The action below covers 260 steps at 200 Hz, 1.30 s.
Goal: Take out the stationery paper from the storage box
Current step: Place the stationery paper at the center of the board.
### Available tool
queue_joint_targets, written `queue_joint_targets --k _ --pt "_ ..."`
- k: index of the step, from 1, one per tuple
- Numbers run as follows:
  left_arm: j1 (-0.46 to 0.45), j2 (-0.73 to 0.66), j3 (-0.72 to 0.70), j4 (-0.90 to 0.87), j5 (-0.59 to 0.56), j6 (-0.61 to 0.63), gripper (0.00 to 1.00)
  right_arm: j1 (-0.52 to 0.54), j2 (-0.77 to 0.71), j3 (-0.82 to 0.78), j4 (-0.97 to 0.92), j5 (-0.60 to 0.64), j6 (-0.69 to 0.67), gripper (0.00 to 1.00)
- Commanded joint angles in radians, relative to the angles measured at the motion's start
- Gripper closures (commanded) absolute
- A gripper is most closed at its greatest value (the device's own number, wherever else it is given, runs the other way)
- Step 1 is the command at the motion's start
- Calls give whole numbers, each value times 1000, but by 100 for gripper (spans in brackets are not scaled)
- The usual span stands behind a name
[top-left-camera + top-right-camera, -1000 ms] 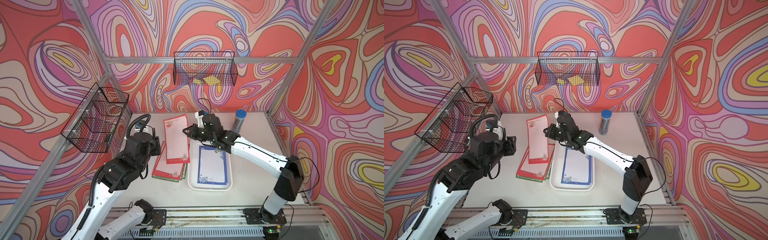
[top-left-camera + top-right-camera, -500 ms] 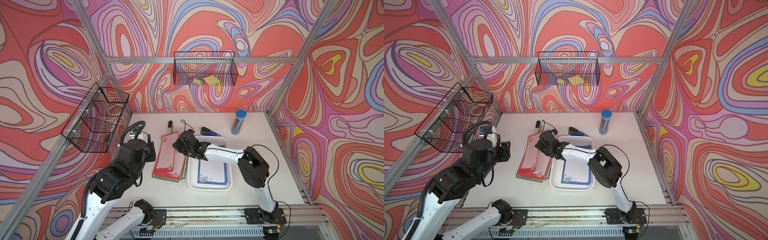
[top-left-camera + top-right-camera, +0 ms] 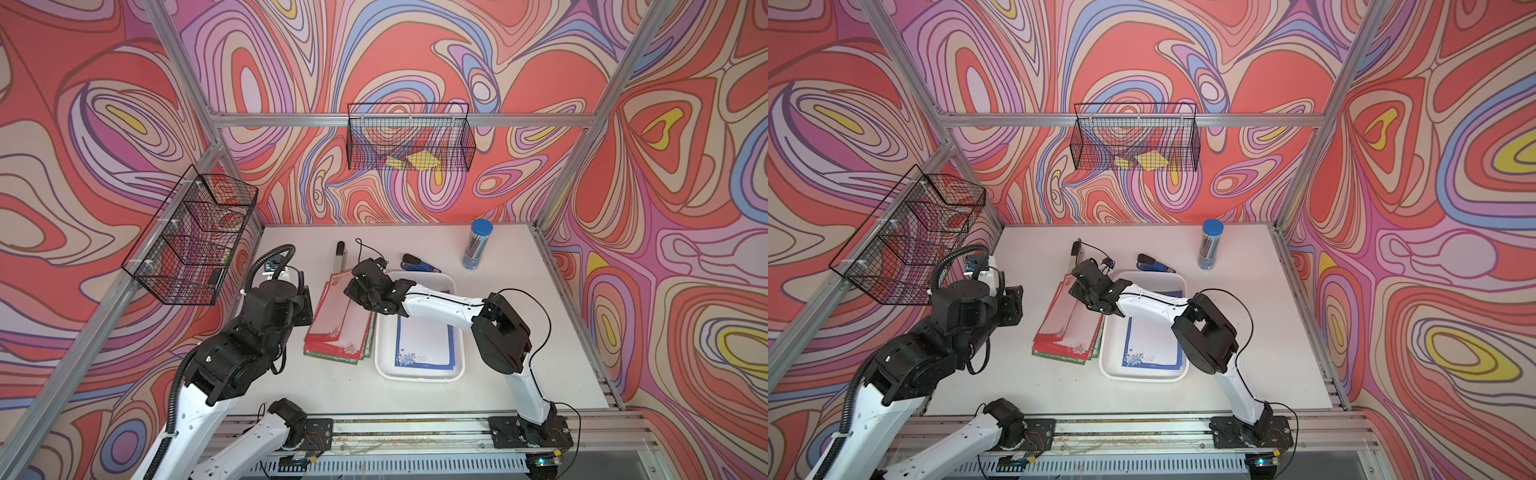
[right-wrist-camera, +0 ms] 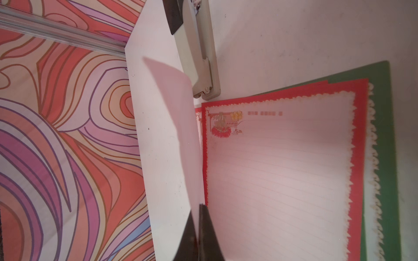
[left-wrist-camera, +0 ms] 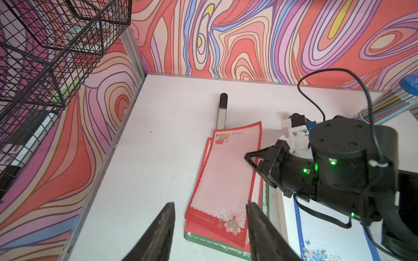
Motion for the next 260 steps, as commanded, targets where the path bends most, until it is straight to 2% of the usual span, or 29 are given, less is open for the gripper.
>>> queue_joint_targets --k 1,21,44,111,149,201,260 --pt "6 -12 -30 9 -8 11 46 5 -6 -19 -48 23 -15 100" --pt "7 -17 -48 16 -4 -1 46 5 -17 -40 -52 27 -13 97" --pt "7 -14 -55 19 1 -4 45 5 -26 -37 -69 29 -22 82" --pt "6 -15 -50 16 -13 4 45 5 -82 -29 -144 60 -25 61" --pt "7 -5 -53 23 -11 3 45 7 -138 -28 -198 125 -41 56" --pt "6 16 -47 33 8 1 45 6 -190 -2 -232 178 -100 54" --pt "7 75 -49 26 93 0 45 6 -225 80 -285 244 -252 54"
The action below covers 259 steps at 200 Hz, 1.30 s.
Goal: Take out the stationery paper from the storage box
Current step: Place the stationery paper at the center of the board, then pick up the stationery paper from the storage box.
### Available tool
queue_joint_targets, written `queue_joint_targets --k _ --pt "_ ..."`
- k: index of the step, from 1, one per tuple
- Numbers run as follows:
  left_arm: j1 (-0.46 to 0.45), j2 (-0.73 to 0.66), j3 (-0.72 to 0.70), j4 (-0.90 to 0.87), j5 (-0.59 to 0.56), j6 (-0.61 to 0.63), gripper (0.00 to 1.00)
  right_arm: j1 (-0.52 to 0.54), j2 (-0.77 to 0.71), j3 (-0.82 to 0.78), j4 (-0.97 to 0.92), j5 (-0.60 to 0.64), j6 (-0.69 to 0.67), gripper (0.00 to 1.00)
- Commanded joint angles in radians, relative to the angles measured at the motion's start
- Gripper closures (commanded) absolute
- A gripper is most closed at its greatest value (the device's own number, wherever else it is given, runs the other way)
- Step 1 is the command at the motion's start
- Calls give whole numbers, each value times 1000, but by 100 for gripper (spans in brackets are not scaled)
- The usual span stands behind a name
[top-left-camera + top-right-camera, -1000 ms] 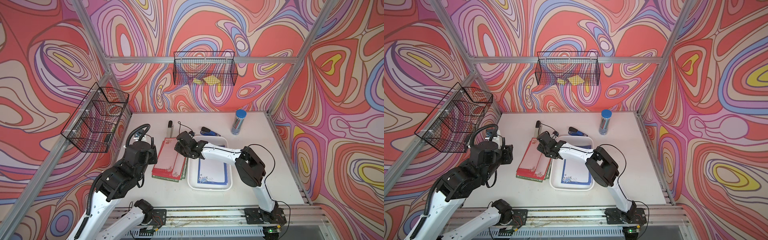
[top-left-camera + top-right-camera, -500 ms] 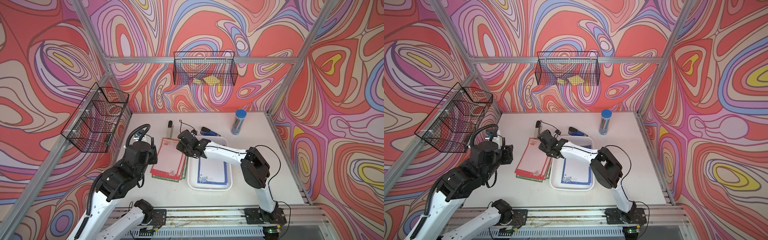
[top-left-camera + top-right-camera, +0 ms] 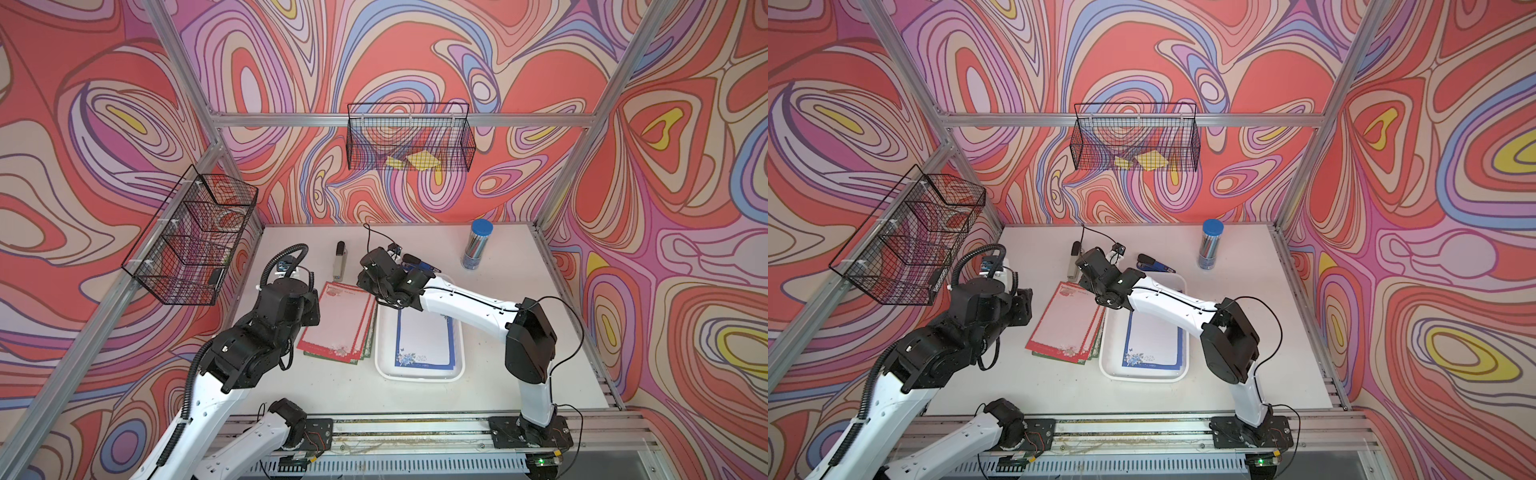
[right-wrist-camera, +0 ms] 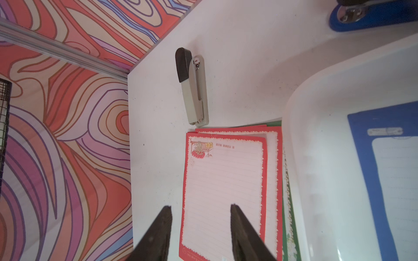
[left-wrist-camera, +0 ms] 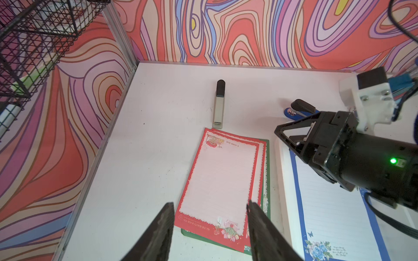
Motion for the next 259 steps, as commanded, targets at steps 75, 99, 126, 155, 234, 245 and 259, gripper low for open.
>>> queue_joint_targets --k 75,99,126,155,234,245,259 --pt "7 208 101 67 156 27 45 3 -302 -18 -131 341 -394 50" --pt "7 268 134 80 249 19 44 -20 -399 -80 -151 355 -468 49" --pt "6 337 146 88 367 -44 44 -54 -492 -133 -199 345 -516 49" --pt "7 414 177 79 477 -113 45 -99 -577 -173 -242 297 -568 49" --pt "-145 690 265 42 510 -227 45 -194 -580 -272 -365 75 -582 51" --pt "-160 717 268 51 509 -236 45 -198 -582 -297 -367 54 -569 51" --pt "-173 741 262 69 522 -243 45 -208 -581 -322 -380 33 -550 52"
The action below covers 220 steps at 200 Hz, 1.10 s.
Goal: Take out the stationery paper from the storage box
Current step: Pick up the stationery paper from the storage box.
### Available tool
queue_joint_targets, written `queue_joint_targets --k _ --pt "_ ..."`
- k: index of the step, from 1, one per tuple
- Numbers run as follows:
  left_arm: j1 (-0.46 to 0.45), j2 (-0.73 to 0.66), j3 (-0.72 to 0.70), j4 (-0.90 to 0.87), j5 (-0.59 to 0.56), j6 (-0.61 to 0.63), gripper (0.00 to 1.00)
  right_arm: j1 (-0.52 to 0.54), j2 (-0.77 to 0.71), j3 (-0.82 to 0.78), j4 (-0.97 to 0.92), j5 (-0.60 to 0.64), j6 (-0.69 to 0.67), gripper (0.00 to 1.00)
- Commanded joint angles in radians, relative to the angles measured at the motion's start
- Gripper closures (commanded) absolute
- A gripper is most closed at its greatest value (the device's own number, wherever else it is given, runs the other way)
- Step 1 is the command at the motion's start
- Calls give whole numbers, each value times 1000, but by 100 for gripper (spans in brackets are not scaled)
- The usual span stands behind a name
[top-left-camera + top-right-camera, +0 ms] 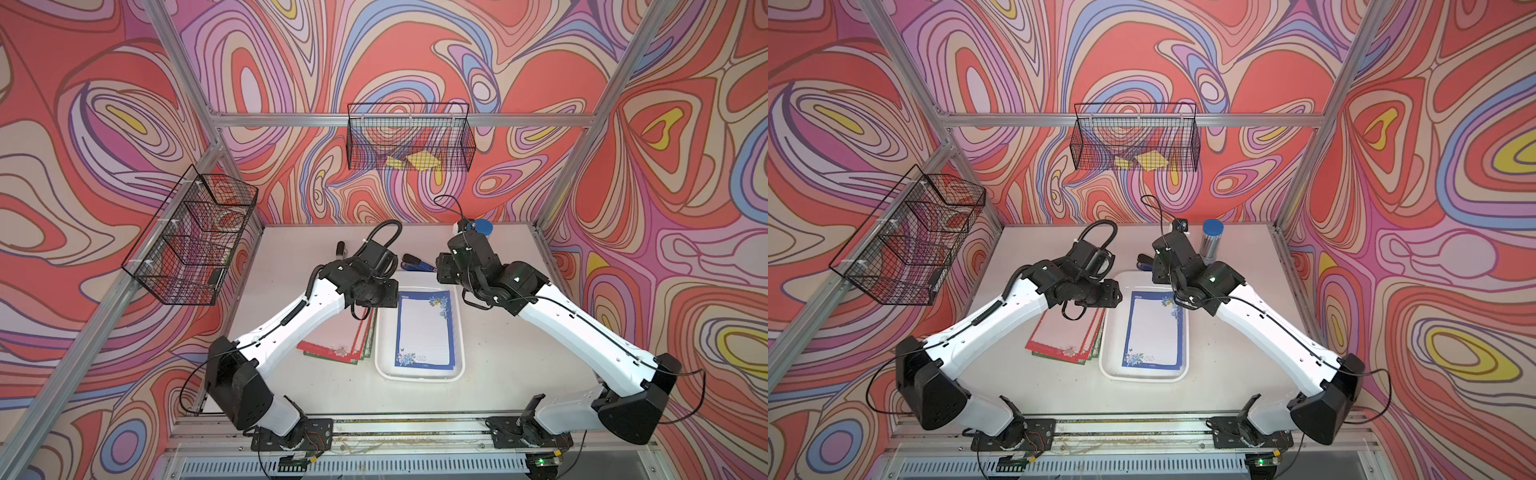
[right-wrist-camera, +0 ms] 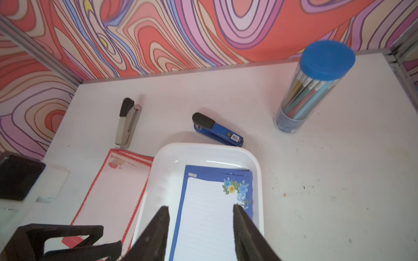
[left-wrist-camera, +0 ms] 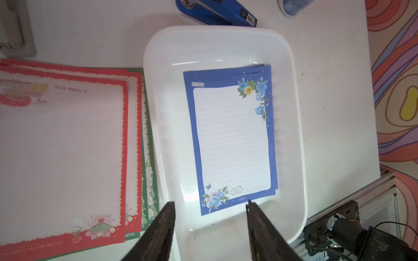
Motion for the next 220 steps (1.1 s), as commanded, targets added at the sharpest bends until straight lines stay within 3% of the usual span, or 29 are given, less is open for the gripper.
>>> queue_joint_targets --k 1,98,152,220 --pt "-19 30 18 -5 7 -44 45 -12 7 -39 -45 -87 34 52" --pt "-122 314 40 190 188 -92 47 -86 -16 -180 -88 -106 125 61" --pt "-128 468 108 147 108 -36 47 -90 -21 -168 -108 -102 126 62" --pt "-104 511 58 115 64 -49 47 -91 -7 -167 -117 -119 131 59"
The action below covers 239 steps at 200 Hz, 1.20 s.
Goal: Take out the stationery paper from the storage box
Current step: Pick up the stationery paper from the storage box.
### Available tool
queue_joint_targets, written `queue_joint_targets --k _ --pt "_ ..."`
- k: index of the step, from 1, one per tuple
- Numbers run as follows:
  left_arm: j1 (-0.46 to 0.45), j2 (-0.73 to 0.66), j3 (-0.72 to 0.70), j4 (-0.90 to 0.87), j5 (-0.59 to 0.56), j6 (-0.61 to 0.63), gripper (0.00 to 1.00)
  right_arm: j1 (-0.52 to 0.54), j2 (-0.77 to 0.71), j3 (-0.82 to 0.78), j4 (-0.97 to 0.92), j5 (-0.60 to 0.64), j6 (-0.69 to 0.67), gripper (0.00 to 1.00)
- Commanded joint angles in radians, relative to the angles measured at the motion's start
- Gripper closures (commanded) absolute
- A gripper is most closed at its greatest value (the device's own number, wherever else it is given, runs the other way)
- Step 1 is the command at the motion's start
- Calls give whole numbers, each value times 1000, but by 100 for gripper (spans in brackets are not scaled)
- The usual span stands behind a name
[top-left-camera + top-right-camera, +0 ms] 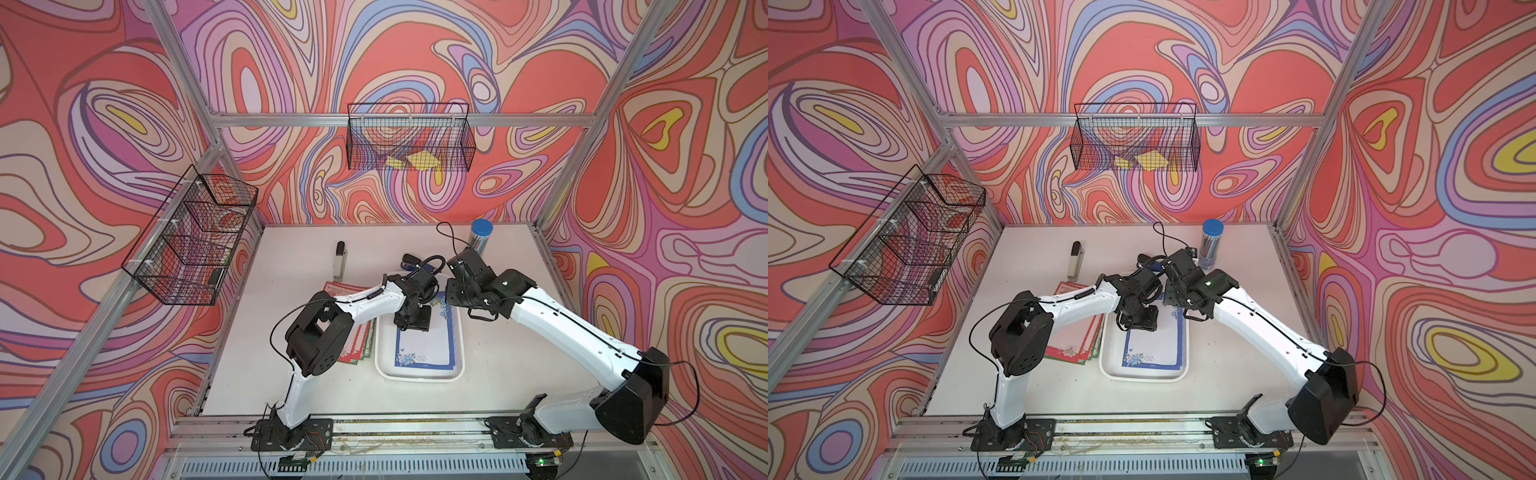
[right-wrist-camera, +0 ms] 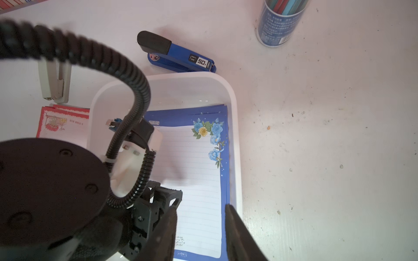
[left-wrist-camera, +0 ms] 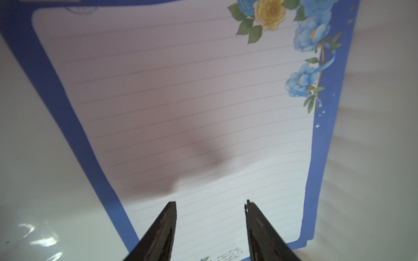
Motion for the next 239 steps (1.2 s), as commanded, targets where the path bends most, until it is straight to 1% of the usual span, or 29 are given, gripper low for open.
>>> queue_joint_targets --k 1,58,103,135,163,182,204,224,239 --pt "17 17 -33 -38 -33 -13 47 -6 -6 8 -21 -2 9 59" --pt "62 -19 -116 -9 -55 -25 47 -5 3 19 -35 3 14 57" --pt "79 -55 -124 4 -64 -35 47 -5 11 16 -39 -17 24 57" --pt "78 -155 -137 107 -3 -55 47 -5 30 -7 -9 -76 43 60" --pt "78 -238 -88 85 9 -38 47 -5 53 -54 41 -103 81 61" --pt "78 -304 -76 56 -20 -21 47 -5 70 -86 85 -117 105 62" --pt "90 -376 -90 6 -104 6 47 -5 108 -101 110 -125 119 65" --pt "115 -423 -118 -37 -157 37 42 -5 136 -125 129 -109 140 67" --pt "140 -450 -144 -59 -168 53 40 -4 146 -151 157 -103 157 70"
